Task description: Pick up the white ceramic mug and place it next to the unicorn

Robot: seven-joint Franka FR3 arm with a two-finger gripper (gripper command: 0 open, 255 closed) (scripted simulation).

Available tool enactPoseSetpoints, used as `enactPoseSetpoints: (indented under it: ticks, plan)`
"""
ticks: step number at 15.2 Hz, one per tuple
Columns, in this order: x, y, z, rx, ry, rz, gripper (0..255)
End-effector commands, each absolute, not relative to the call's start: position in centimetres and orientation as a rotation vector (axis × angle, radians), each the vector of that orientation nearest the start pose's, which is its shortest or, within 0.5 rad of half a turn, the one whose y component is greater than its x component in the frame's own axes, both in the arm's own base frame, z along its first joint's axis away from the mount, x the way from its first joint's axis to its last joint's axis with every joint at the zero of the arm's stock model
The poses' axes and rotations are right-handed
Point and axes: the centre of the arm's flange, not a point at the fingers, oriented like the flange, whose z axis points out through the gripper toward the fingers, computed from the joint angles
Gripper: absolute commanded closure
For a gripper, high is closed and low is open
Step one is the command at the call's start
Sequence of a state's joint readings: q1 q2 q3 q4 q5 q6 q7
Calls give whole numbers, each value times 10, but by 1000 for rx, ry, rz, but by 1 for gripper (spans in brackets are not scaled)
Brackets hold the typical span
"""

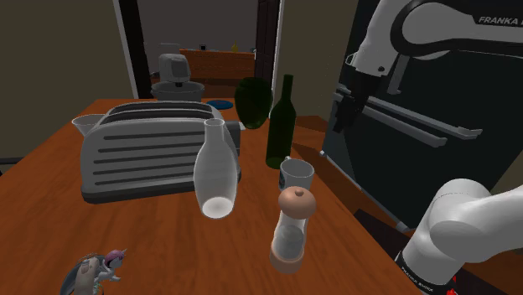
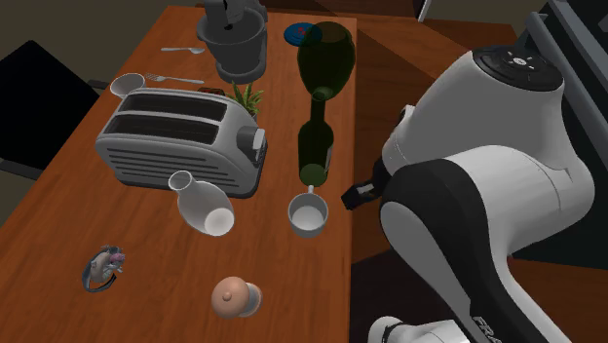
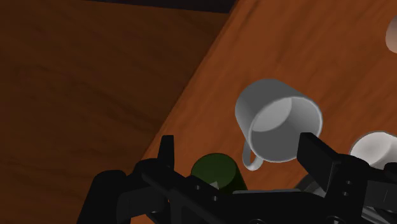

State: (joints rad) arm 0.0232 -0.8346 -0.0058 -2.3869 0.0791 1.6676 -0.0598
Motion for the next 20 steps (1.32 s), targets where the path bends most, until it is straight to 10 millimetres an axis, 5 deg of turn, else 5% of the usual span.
enactPoseSetpoints:
  ticks: [1, 12, 20]
  plan:
    - [303, 12, 600, -3053, -116, -179, 0]
    - [364, 79, 490, -3074, -59, -148, 0]
    - [368, 82, 450, -3074, -59, -148, 0]
